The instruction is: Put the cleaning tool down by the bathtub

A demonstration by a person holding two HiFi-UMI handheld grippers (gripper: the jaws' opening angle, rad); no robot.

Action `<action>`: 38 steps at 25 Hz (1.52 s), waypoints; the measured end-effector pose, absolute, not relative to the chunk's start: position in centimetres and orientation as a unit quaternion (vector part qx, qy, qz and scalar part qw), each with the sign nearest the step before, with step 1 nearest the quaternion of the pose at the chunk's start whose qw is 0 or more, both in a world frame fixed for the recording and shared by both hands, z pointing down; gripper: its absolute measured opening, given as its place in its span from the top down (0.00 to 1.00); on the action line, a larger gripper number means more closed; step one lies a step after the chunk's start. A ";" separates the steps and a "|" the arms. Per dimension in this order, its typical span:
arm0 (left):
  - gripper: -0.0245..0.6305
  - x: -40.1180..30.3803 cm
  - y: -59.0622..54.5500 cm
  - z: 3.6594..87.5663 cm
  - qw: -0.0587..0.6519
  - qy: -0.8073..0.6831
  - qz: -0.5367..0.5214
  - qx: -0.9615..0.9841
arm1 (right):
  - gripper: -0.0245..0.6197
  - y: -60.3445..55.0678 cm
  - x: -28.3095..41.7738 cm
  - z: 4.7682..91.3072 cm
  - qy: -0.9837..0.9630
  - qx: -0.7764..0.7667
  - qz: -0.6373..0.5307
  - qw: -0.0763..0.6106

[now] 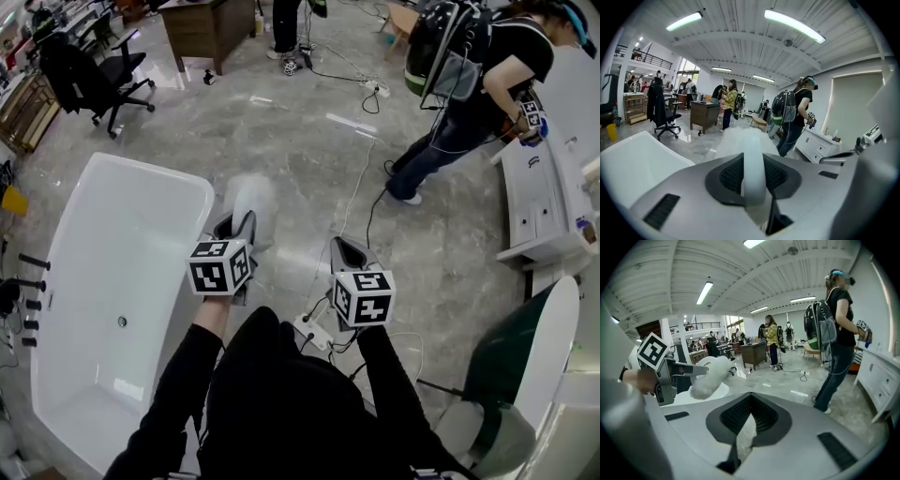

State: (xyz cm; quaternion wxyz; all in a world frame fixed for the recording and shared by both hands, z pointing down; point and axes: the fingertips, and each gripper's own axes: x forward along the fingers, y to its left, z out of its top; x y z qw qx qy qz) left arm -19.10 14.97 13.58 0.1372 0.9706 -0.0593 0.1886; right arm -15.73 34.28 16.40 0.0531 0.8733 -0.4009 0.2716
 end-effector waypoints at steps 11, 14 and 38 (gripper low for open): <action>0.82 -14.1 11.9 14.2 0.147 -0.077 0.191 0.967 | 0.96 33.1 -11.1 17.0 -0.385 0.874 0.294 0.042; 0.82 -11.6 10.4 15.0 0.146 -0.071 0.198 0.967 | 0.96 31.5 -8.9 17.5 -0.383 0.873 0.298 0.043; 0.82 6.7 -2.6 20.9 0.184 -0.104 0.232 0.950 | 0.96 17.4 11.9 21.6 -0.381 0.847 0.361 0.089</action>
